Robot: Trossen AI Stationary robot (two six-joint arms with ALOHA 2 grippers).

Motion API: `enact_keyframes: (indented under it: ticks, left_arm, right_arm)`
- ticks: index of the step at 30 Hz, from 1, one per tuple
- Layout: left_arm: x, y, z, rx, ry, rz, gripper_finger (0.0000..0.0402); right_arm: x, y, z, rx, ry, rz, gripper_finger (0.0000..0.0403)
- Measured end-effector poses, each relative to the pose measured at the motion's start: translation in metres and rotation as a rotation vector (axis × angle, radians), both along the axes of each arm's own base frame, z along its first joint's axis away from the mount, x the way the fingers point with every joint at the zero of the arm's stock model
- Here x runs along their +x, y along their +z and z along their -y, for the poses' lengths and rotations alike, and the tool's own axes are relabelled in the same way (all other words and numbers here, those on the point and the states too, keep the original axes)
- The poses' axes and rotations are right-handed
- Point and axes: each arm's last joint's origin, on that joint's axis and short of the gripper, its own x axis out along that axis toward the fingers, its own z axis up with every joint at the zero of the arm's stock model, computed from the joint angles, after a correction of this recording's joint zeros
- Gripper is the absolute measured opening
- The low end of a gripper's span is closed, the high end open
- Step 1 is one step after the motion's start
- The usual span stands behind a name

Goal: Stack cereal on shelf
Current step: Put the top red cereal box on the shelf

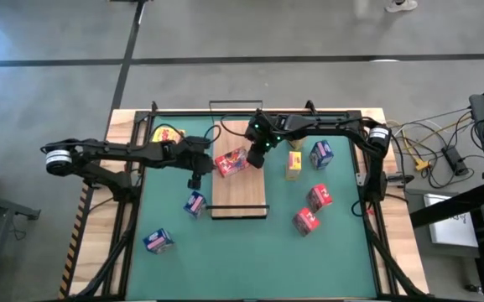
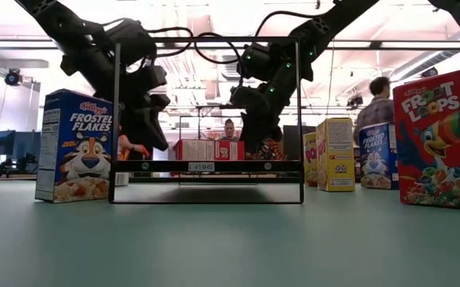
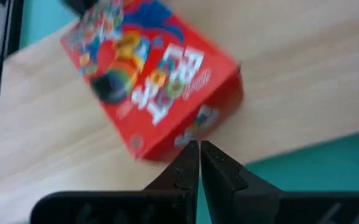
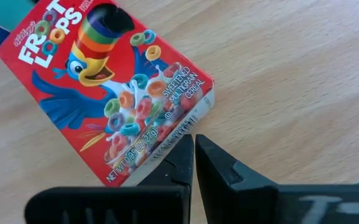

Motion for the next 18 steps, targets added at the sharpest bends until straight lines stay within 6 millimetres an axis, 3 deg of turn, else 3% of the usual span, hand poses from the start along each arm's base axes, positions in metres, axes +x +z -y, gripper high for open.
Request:
enact_keyframes:
  ticks: [11,18]
  left_arm:
    - [0.01,-0.014,-0.005,0.017,0.039,-0.013,0.0]
    - [0.008,0.004,-0.005,0.035,0.066,0.055,0.0]
  right_arm:
    - [0.003,0.0,-0.009,0.005,0.01,-0.006,0.0009]
    - [0.003,0.001,-0.013,0.003,0.015,-0.012,0.0009]
